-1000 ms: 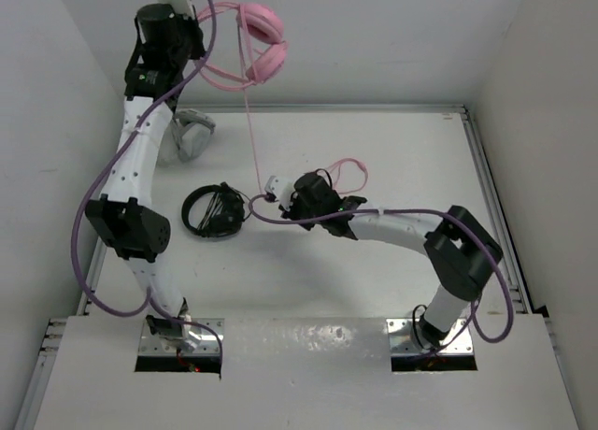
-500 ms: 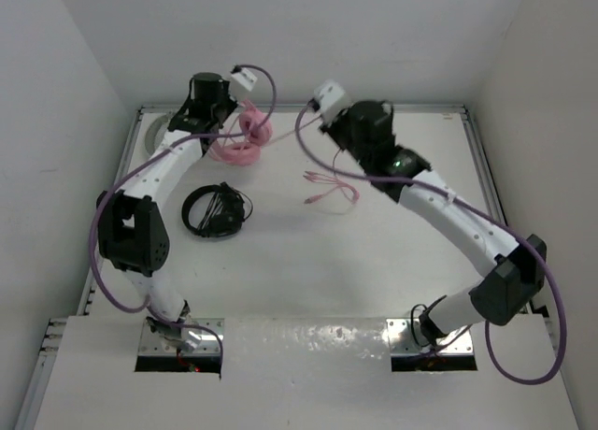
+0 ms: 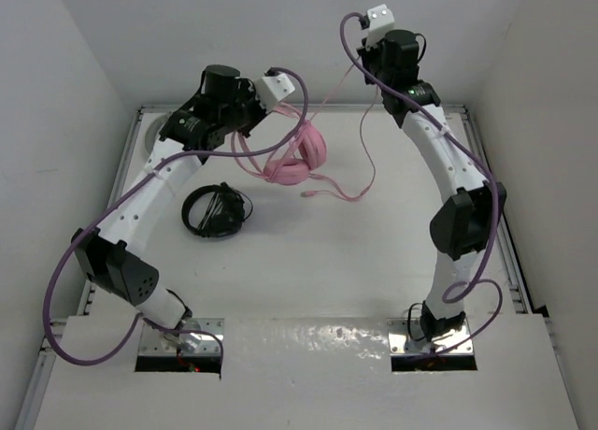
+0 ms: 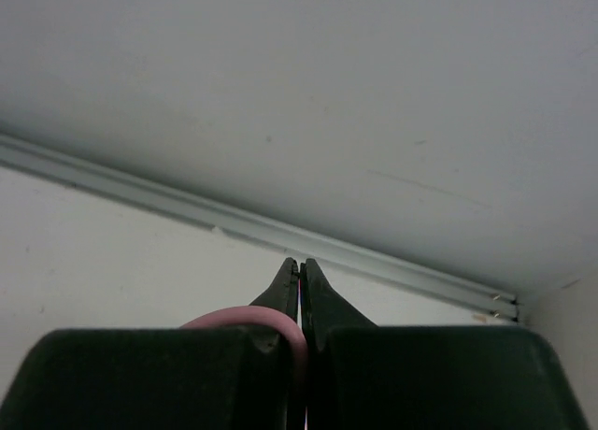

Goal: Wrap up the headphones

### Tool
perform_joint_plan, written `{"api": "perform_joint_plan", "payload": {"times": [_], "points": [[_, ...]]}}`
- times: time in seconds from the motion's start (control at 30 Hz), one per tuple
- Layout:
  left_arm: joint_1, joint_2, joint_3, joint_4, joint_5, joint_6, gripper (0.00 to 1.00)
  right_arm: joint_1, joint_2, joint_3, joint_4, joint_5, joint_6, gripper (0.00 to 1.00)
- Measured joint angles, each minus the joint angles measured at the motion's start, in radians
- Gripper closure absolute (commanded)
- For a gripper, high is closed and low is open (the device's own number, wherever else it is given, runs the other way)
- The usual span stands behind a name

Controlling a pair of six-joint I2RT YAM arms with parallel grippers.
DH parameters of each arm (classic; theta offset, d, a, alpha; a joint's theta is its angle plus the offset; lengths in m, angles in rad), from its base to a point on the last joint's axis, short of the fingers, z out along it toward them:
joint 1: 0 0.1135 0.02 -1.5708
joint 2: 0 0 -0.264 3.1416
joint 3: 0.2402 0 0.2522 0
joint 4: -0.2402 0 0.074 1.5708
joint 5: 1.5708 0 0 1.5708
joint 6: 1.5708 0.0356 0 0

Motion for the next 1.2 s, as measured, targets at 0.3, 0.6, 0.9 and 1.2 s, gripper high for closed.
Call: {"api": "perform_joint_plan", "payload": {"times": [0.3,0.6,0.9,1.2], "points": [[0.0,0.048,0.292,-0.253,0.273,-0.204,1.0,-0.05,-0.014,-0.295,0.092,-0.317,0.031,0.9],[0.0,0.121,0.639,-0.205,0.418,-0.537,1.0,0.002,0.008,-0.671,0.362,-0.549,0.154,0.48],[0.011,0.182,0.727,-0.194,0.407,-0.668,1.0,0.032,0.101,-0.679,0.467,-0.509,0.167,0.32],[0.087,0.197,0.782,-0.18,0.373,-0.745,1.0,0.027,0.151,-0.688,0.389,-0.237,0.139,0.25]]}}
